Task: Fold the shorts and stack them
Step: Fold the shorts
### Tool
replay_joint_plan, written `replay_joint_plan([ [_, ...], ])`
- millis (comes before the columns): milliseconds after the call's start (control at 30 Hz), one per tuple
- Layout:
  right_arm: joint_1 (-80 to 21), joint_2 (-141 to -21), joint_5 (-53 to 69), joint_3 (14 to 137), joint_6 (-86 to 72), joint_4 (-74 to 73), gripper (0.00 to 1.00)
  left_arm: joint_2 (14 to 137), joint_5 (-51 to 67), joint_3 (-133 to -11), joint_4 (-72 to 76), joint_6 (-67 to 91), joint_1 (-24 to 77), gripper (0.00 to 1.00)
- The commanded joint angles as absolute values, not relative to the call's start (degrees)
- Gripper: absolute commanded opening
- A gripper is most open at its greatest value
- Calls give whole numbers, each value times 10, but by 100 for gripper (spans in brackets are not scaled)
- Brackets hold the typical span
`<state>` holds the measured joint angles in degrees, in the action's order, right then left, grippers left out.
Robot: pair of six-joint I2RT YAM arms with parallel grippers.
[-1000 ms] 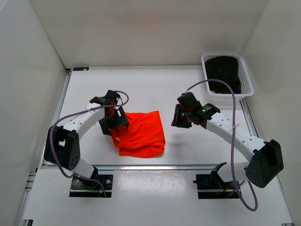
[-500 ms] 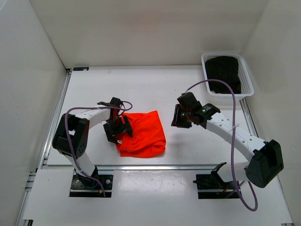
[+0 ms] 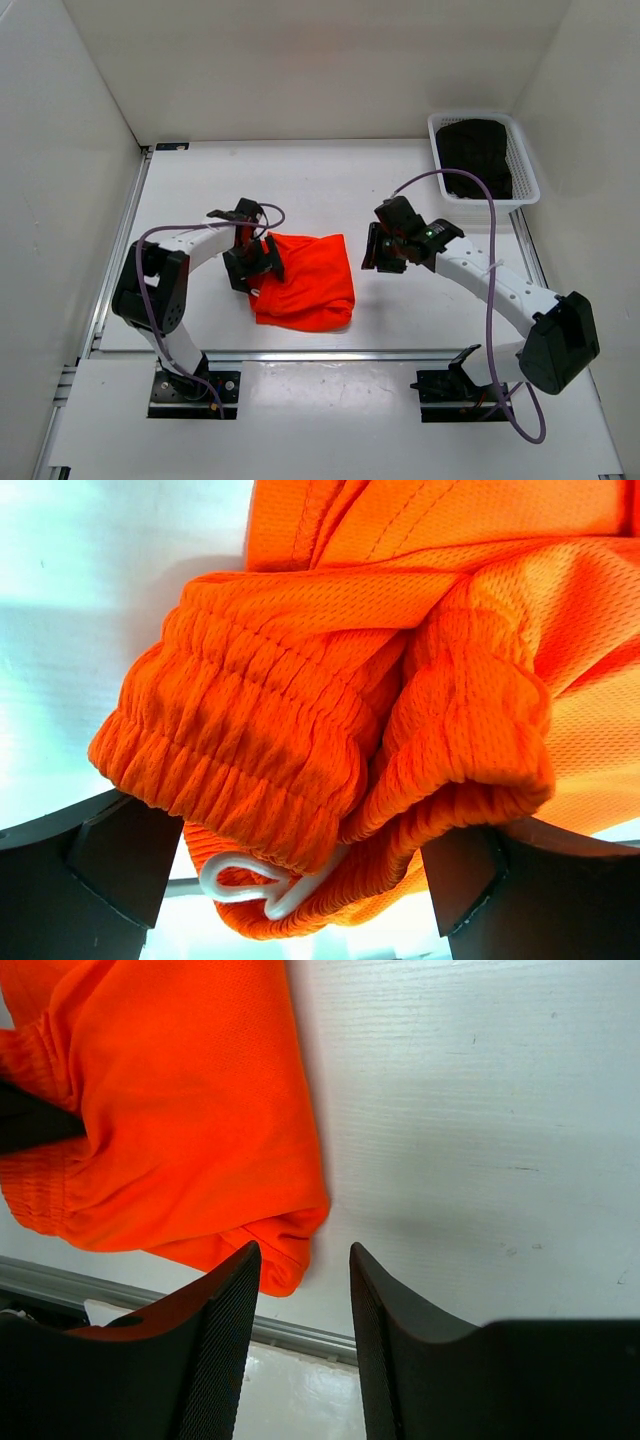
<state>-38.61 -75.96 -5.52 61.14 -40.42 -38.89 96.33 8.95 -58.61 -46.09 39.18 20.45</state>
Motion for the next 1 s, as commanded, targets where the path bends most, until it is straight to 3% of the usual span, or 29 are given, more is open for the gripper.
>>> replay_joint_plan([
  [0,-385,-767,-47,615,-396,-380,49,976,73,-609,-447,374,204,99],
  [100,-385,-767,-53,615,-396,-380,50,1020,68,-652,-447,362,204,85],
  [133,-385,-773,-62,620,-396,-380,50,1051,68,-666,-447,357,204,77],
  [167,-380,-773,-62,621,-396,-380,50,1066,75,-698,-447,357,199,58],
  [267,-365,-785,-80,635,-390,-380,50,1110,99,-750,-447,351,199,34],
  [300,-354,-794,-80,643,-385,-380,50,1117,107,-782,-447,351,193,21],
  [367,-344,-809,-86,649,-378,-374,50,1129,130,-813,-447,345,188,13],
  [433,-327,-823,-86,663,-369,-374,50,1129,151,-847,-447,335,167,16],
  [467,-319,-829,-86,668,-362,-374,50,1129,151,-857,-447,329,161,22],
  [500,-319,-829,-86,668,-355,-374,50,1129,158,-870,-453,323,144,36],
  [533,-312,-835,-86,673,-355,-374,50,1129,158,-875,-454,310,135,57],
  [567,-306,-840,-86,673,-349,-374,50,1129,174,-875,-459,302,123,100],
  [867,-294,-835,-69,661,-338,-374,51,1063,178,-918,-520,229,31,97],
  [900,-294,-835,-69,661,-338,-374,51,1051,162,-918,-520,222,40,87],
  [933,-294,-830,-64,655,-338,-374,51,1033,156,-924,-520,221,58,53],
  [967,-294,-830,-64,655,-338,-374,51,1033,156,-924,-520,216,69,35],
])
